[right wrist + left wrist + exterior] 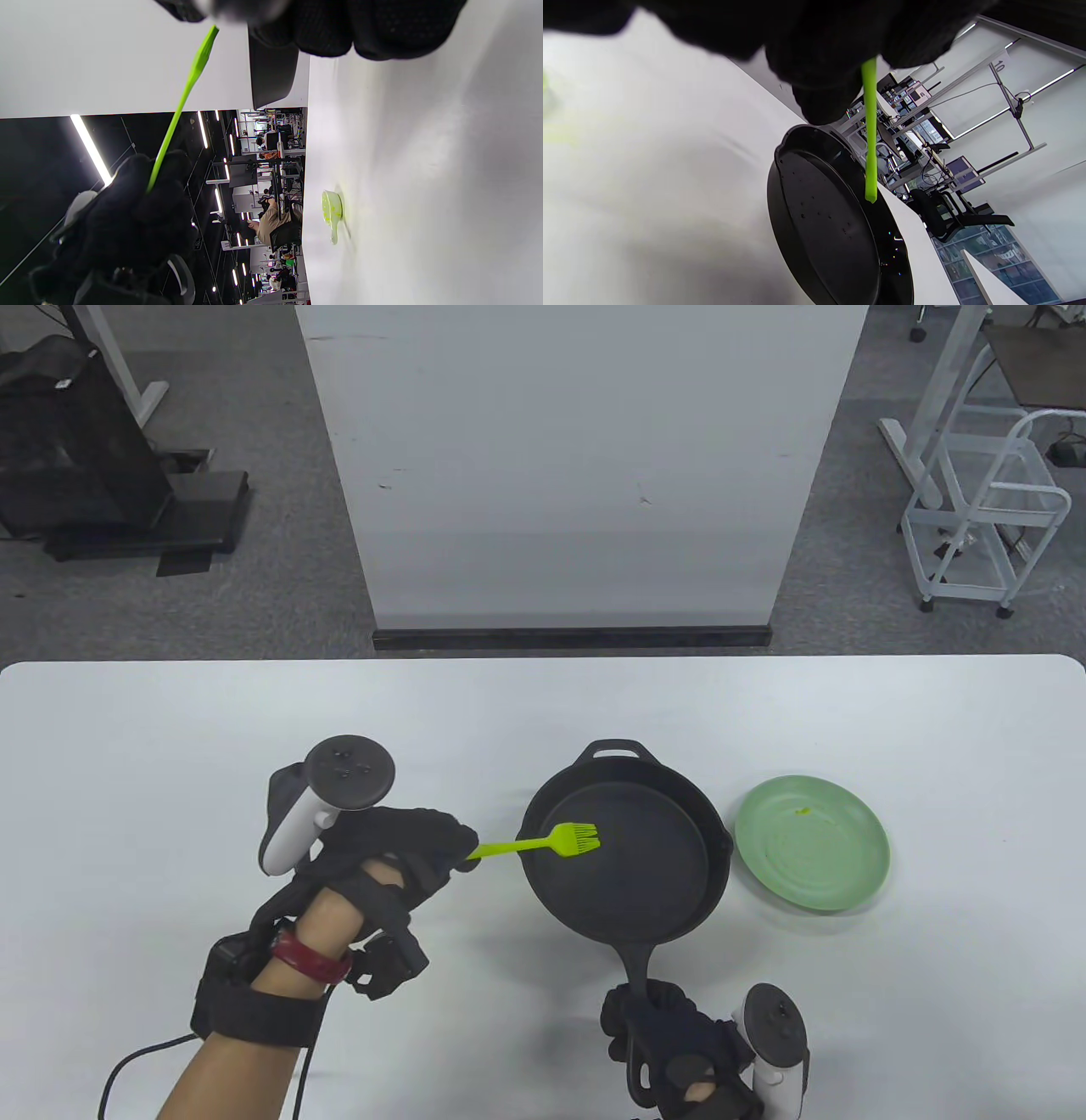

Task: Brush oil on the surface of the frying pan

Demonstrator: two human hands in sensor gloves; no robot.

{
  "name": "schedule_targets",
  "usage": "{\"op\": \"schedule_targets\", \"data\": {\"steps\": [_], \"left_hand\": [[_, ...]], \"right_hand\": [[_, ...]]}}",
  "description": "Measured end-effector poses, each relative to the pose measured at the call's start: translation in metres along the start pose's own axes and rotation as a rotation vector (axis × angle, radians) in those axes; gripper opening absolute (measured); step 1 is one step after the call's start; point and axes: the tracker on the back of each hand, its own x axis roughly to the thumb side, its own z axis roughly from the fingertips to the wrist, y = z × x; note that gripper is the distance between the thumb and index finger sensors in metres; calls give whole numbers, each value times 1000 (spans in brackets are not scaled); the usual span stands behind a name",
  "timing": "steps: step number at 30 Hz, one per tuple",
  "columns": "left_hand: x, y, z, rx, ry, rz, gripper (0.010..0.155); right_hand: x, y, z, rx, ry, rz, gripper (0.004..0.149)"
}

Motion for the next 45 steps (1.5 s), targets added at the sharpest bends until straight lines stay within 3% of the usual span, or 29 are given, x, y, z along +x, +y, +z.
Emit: {"op": "schedule_targets", "data": {"steps": [12,23,34,45], "left_hand": [[47,-50,-40,-78,-18,-66,49],[66,-83,-62,-112,-19,-117,49],[60,-76,-56,-73,29,-248,48],[34,-44,-33,-51,108,-319,47]], "right_hand": [[0,2,0,9,-1,2,49],[1,2,0,9,-12,8,49],[1,1,1,4,-11,-4,49],[1,1,1,-1,-6,-9,49]]}}
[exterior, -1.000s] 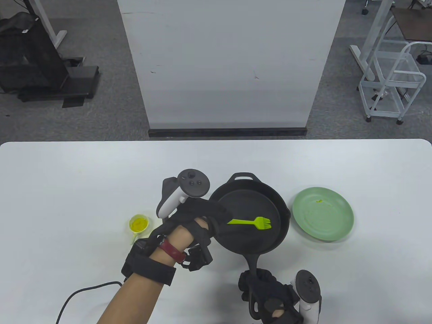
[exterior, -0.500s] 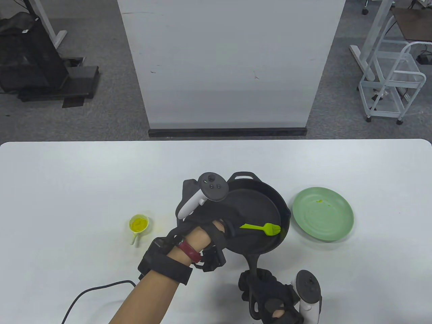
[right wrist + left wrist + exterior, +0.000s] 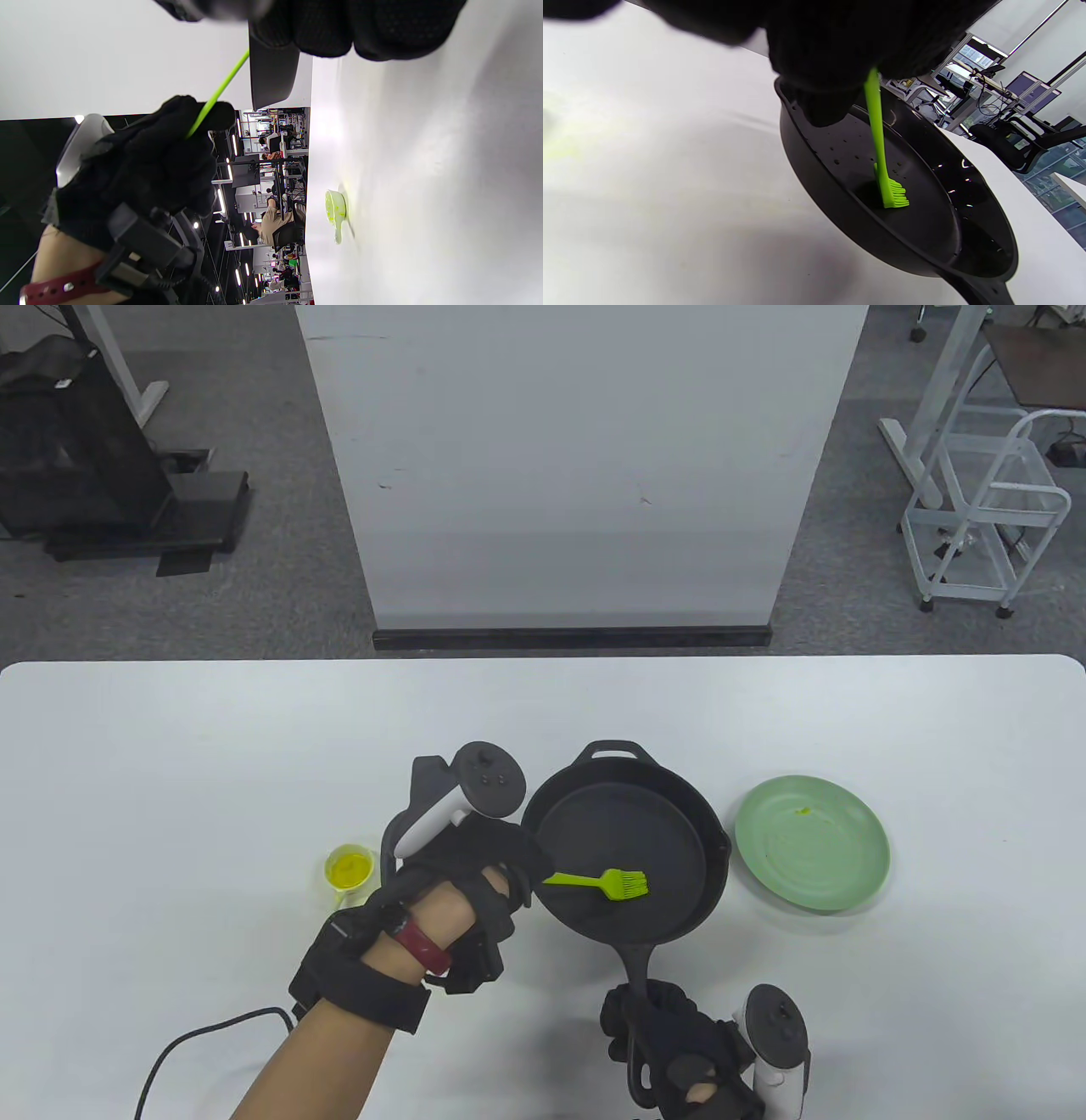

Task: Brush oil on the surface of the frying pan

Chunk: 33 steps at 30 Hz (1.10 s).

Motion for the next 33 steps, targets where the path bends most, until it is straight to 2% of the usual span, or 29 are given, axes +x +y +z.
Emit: {"op": "schedule_targets", "data": {"steps": [9,19,24,29,33], "left_hand": [[-11,23,24,46,41,-74,46],[13,45,52,150,8,-208,46],[19,37,47,118,37,-272,46],[21,24,33,25,23,-201,47],[23,15,24,-1,14,-162,47]], "right_hand": [[0,0,0,4,4,1,49],[1,1,0,4,2,2,49],[0,1,-1,9,5,10,49],[0,1,0,11,6,-1,49],[1,2,-1,13,3,0,49]]}}
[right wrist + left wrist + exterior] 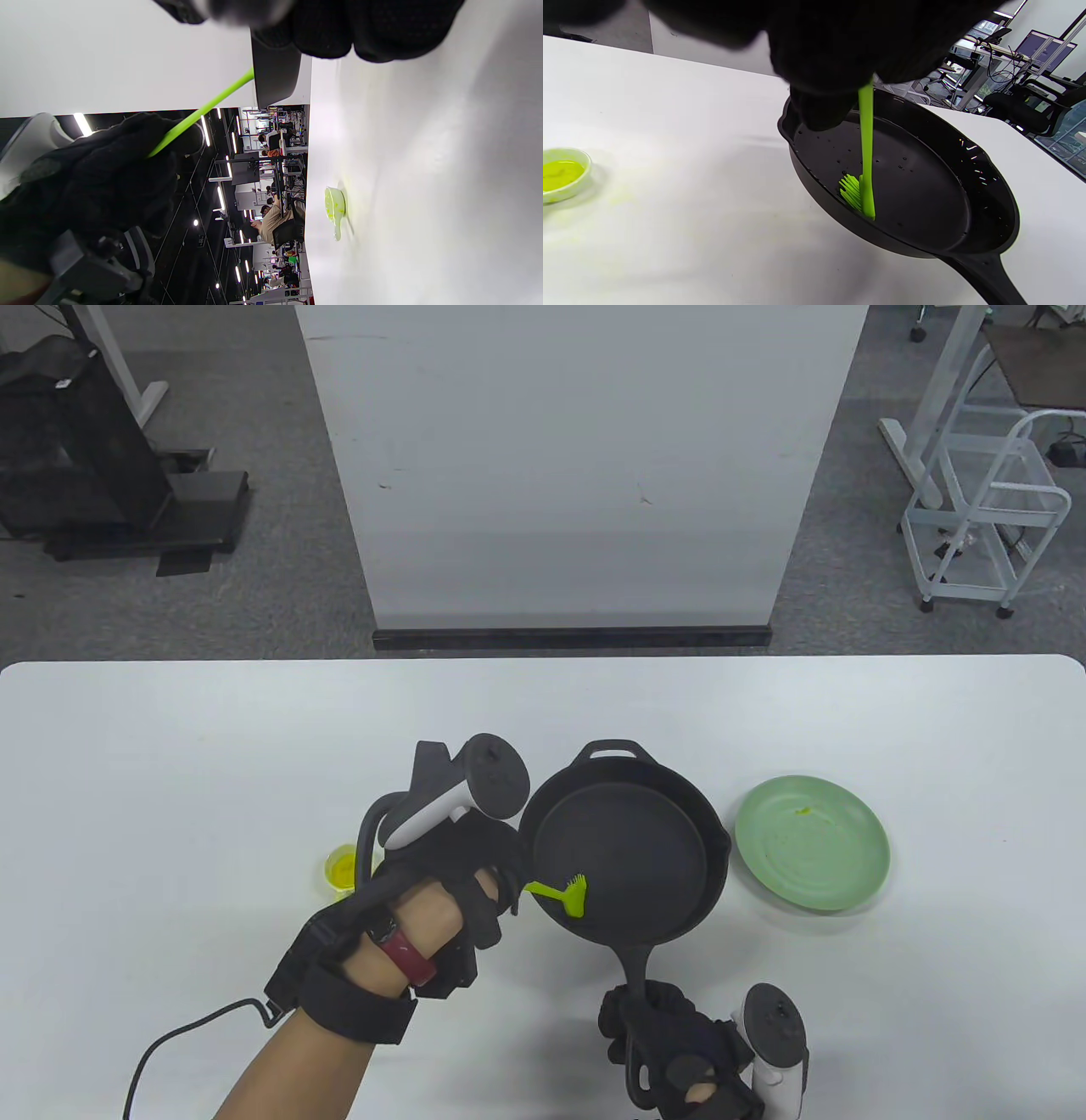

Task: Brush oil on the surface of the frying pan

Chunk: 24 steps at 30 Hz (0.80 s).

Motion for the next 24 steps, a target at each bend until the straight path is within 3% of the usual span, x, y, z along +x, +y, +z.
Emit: {"op": "schedule_targets", "data": {"steps": [24], "left_hand": [[39,-38,-36,-84,-180,263,49]], "right_hand": [[1,1,0,23,-3,-21,49]]}}
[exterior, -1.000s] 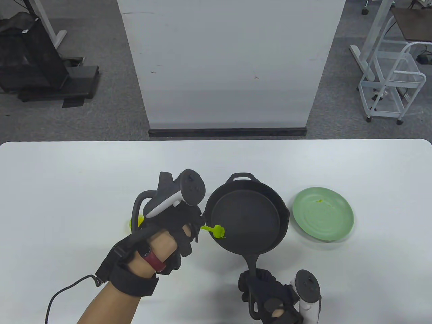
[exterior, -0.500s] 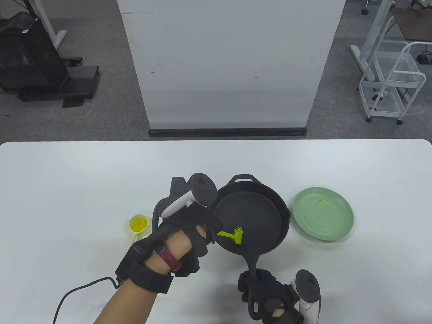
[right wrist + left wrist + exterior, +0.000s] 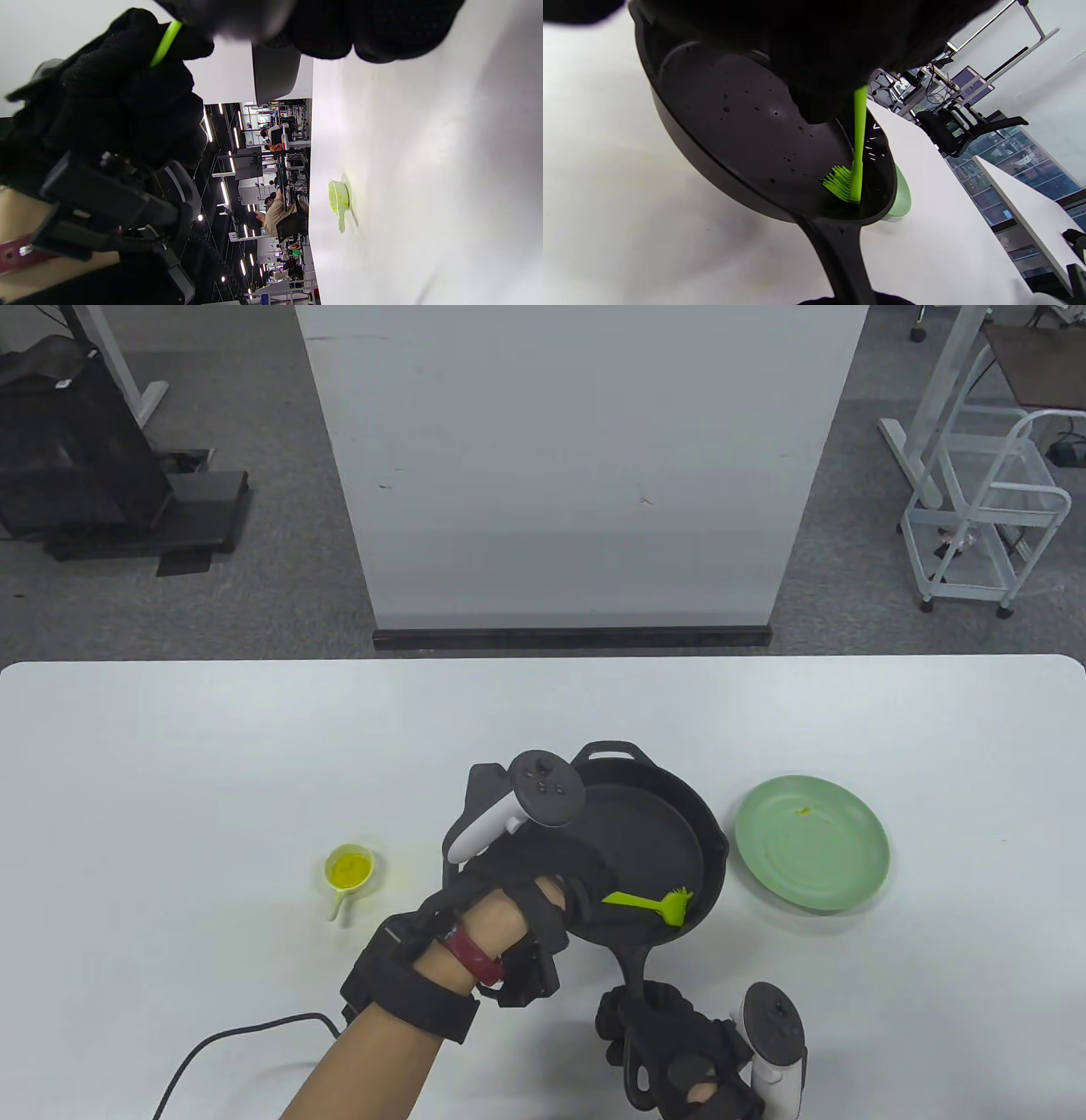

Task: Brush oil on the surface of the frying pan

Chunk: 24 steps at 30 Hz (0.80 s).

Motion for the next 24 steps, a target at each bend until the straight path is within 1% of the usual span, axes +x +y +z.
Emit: {"op": "schedule_targets", "data": {"steps": [7,12,16,22,24], "left_hand": [[-6,4,-4,25,-15,62,49],[-17,4,-4,6,23,24,47],[-28,9,0,2,52,1,47],[-48,22,12,-13,120,-49,46],[-54,25,15,-1,131,-54,46]], "right_hand": [[0,0,0,9,-2,-4,49],[0,0,0,9,2,-6,49],[0,0,1,6,4,-7,49],[0,0,1,0,9,-12,49],[0,0,1,-1,10,-12,49]]}}
